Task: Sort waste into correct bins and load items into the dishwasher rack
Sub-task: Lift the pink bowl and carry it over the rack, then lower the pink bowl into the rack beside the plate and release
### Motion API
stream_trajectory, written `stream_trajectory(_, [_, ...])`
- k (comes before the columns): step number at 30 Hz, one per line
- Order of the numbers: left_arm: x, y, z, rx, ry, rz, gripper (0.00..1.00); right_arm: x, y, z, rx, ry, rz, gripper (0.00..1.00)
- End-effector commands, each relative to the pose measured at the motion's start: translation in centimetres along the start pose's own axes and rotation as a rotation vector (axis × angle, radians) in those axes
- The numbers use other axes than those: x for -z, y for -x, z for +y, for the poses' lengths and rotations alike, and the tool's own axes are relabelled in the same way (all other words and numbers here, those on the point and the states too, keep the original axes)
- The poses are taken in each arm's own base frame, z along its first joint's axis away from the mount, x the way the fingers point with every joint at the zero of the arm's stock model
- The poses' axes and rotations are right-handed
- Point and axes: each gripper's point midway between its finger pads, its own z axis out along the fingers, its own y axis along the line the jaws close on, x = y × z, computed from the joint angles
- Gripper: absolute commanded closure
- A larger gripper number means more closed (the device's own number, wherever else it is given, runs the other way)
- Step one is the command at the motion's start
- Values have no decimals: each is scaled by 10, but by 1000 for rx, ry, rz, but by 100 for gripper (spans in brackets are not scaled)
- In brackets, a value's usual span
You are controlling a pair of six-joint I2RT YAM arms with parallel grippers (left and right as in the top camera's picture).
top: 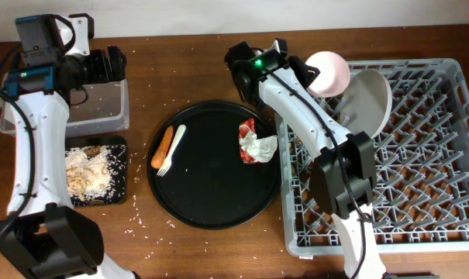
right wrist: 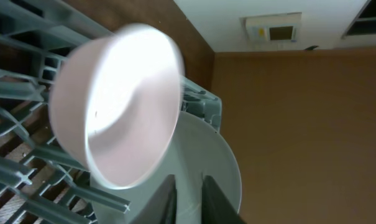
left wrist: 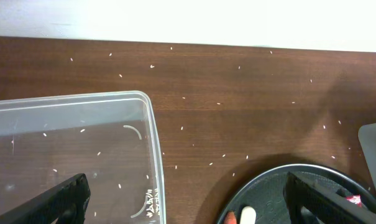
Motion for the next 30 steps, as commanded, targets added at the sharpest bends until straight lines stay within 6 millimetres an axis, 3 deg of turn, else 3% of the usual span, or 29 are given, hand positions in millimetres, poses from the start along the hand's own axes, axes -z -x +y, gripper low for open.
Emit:
stream_trajectory(1, [12, 8, -1, -2, 7, -32, 1, 5, -3, 0, -189, 24, 1, 67])
stream_trajectory(4, [12, 8, -1, -2, 7, -31, 1, 24, -4, 6, -346, 321, 11, 45])
stream_trajectory(5, [12, 8, -1, -2, 7, -31, 1, 31, -2, 5, -398, 415, 13, 43])
stream_trajectory(7, [12, 7, -1, 0, 6, -27, 1, 52, 5, -10, -520, 691, -7, 36])
stream_trajectory(9, [12, 7, -1, -1, 6, -27, 1, 64, 10, -32, -644, 883, -21, 37])
stream_trajectory(11, [12, 7, -1, 0, 6, -27, 1, 30, -3, -57, -877, 912, 103, 42])
stream_trajectory(15, [12, 7, -1, 0, 6, -25, 1, -17, -34, -29, -978, 975, 363, 46])
stream_trajectory(22, [12, 6, -1, 0, 6, -24, 1, -52, -63, 16, -970, 855, 501, 54])
stream_trajectory(26, [12, 6, -1, 0, 6, -24, 1, -69, -55, 44, -994, 860, 466, 54])
stream_trajectory(30, [12, 6, -1, 0, 6, -24, 1, -76, -48, 51, -1016, 864, 434, 54])
